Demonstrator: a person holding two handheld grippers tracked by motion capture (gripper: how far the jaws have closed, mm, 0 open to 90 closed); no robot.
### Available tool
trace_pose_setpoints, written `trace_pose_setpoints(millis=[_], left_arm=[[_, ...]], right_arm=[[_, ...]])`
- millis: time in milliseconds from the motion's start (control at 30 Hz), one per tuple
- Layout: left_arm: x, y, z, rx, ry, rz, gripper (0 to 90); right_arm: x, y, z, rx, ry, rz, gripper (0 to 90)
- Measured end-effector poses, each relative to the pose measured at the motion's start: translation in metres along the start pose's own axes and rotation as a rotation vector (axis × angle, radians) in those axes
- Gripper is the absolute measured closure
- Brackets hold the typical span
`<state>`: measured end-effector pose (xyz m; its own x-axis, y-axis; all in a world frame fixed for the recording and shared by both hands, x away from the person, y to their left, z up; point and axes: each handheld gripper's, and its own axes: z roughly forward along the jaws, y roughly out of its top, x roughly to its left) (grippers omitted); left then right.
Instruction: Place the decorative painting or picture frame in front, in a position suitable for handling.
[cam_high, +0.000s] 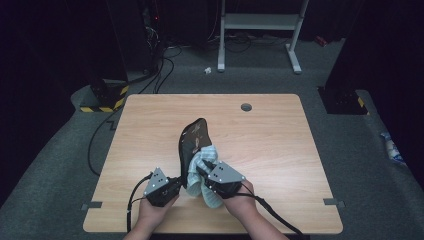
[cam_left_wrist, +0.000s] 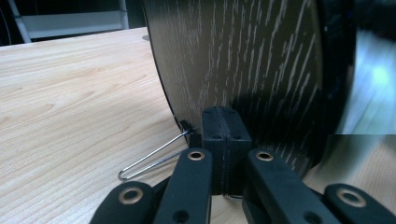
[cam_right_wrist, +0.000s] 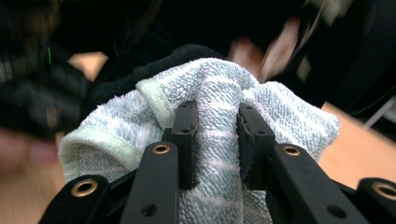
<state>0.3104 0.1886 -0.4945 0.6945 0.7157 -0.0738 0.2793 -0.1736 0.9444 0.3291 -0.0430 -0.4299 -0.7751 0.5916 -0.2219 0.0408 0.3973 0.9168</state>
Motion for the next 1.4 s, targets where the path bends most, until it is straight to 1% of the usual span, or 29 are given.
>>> trace_pose_setpoints(millis=[33,200,267,300,367,433,667,733,767,833,900,1133,1233,1300,1400], left_arm=[[0.0,0.0,0.0,0.0,0.0,0.0,90.0],[0.0,0.0,0.0,0.0,-0.001,0.0,90.0],[0.0,0.0,0.0,0.0,0.001,0.0,90.0],[0.0,0.0,0.0,-0.001,0.001,-0.001,90.0],[0.0,0.0,0.0,0.0,0.0,-0.003,90.0],[0.001,0.0,0.0,0.0,0.0,-0.006,90.0],[0.001,0.0,0.001,0.001,0.002,-0.006,90.0],[0.001,0.0,0.001,0.001,0.003,-0.006,90.0],[0.001,0.0,0.001,0.001,0.003,-0.007,90.0],[0.001,0.0,0.001,0.002,0.003,-0.007,90.0],[0.0,0.0,0.001,0.001,0.001,-0.008,90.0],[0.0,0.0,0.001,0.001,-0.003,-0.005,90.0],[0.0,0.0,0.001,0.003,-0.003,-0.004,90.0],[0.001,0.0,0.001,0.005,-0.005,-0.001,90.0],[0.001,0.0,0.0,0.004,-0.008,-0.003,90.0]], right_arm=[[-0.002,0.01,-0.002,-0.023,-0.008,-0.005,70.9],[-0.006,0.04,-0.007,-0.085,-0.019,-0.028,70.9],[-0.007,0.043,-0.005,-0.086,-0.018,-0.03,71.0],[-0.007,0.041,-0.004,-0.079,-0.018,-0.029,71.1],[-0.006,0.031,-0.001,-0.056,-0.011,-0.021,71.2],[-0.003,0.017,0.002,-0.024,-0.002,-0.014,71.2],[0.014,-0.046,0.012,0.123,0.041,0.031,71.4],[0.017,-0.056,0.013,0.144,0.049,0.044,71.5],[0.018,-0.058,0.013,0.148,0.049,0.042,71.5],[0.019,-0.056,0.012,0.146,0.046,0.036,71.5],[0.018,-0.049,0.008,0.129,0.046,0.028,71.5],[0.018,-0.002,-0.008,0.01,0.04,-0.016,71.4],[0.019,0.011,-0.013,-0.024,0.039,-0.033,71.5],[0.02,0.012,-0.013,-0.024,0.039,-0.044,71.5],[0.022,0.001,-0.009,0.011,0.047,-0.049,71.5]])
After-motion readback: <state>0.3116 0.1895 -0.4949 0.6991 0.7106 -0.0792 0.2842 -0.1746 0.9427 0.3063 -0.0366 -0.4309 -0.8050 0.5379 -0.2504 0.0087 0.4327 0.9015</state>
